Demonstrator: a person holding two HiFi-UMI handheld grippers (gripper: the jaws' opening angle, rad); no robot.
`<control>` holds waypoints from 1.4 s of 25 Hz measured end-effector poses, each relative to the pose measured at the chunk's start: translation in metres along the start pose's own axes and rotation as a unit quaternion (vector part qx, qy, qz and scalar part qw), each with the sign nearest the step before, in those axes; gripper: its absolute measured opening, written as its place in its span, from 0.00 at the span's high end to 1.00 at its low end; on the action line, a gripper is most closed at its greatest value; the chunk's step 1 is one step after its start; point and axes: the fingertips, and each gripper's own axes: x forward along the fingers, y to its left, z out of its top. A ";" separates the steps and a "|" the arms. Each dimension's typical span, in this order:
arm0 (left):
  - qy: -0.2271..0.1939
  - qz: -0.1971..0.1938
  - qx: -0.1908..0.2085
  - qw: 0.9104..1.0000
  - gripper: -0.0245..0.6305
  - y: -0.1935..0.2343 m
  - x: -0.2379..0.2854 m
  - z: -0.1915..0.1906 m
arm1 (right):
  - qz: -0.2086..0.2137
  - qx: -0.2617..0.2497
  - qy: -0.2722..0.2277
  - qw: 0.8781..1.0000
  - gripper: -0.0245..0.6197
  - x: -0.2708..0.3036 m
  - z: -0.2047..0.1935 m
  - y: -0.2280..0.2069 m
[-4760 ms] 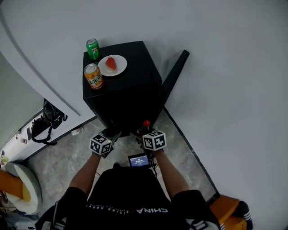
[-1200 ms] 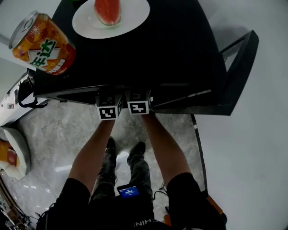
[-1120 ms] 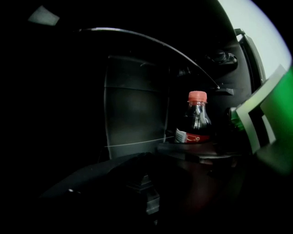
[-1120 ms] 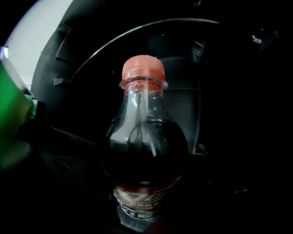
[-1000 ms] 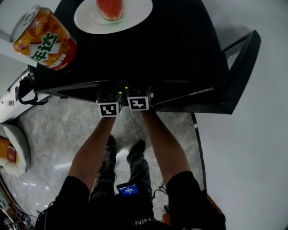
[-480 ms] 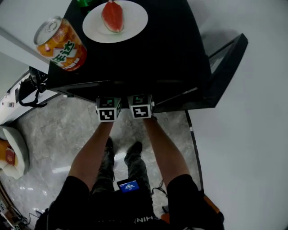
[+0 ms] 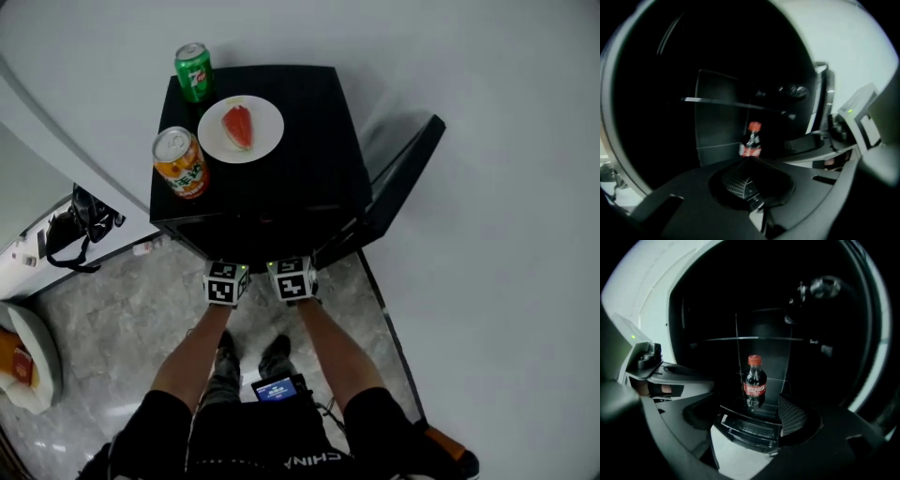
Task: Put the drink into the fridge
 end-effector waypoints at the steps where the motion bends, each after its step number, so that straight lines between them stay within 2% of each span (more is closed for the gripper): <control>1: -0.005 -0.017 0.000 1.000 0.95 -0.006 -0.007 0.004 | 0.004 0.003 0.004 1.000 0.35 -0.007 0.001 0.003; 5: -0.031 -0.079 0.019 0.996 0.95 -0.026 -0.034 0.022 | 0.028 0.012 0.019 0.999 0.37 -0.031 0.003 0.016; 10: -0.033 -0.138 0.035 0.989 0.95 -0.036 -0.065 0.034 | 0.060 0.009 0.019 0.998 0.62 -0.062 0.014 0.033; 11: -0.034 -0.150 0.037 0.987 0.95 -0.039 -0.071 0.036 | 0.069 0.010 0.021 0.997 0.63 -0.068 0.015 0.035; 13: -0.036 -0.171 0.036 0.984 0.95 -0.044 -0.085 0.035 | 0.079 0.017 0.026 0.996 0.75 -0.081 0.010 0.037; 14: -0.037 -0.178 0.036 0.983 0.95 -0.044 -0.093 0.034 | 0.082 0.022 0.027 0.996 0.83 -0.085 0.008 0.036; 16: -0.040 -0.179 0.038 0.982 0.95 -0.043 -0.107 0.028 | 0.098 0.047 0.026 0.994 0.91 -0.095 0.003 0.037; 19: -0.047 -0.172 0.036 0.983 0.95 -0.037 -0.123 0.019 | 0.136 0.108 0.019 0.985 0.94 -0.113 0.005 0.039; 21: -0.053 -0.173 0.026 0.983 0.95 -0.033 -0.129 0.016 | 0.134 0.122 0.011 0.983 0.94 -0.117 0.008 0.035; 24: -0.064 -0.190 0.011 0.980 0.95 -0.034 -0.131 0.021 | 0.121 0.123 0.005 0.985 0.94 -0.118 0.010 0.027; 29: -0.070 -0.240 0.020 0.968 0.95 -0.055 -0.132 0.032 | 0.122 0.116 -0.009 0.986 0.94 -0.123 0.020 0.029; 32: -0.078 -0.268 -0.002 0.960 0.95 -0.067 -0.136 0.033 | 0.113 0.119 -0.009 0.986 0.94 -0.127 0.013 0.028; 35: -0.071 -0.270 -0.014 0.960 0.95 -0.072 -0.140 0.026 | 0.117 0.108 0.007 0.987 0.94 -0.132 0.000 0.032</control>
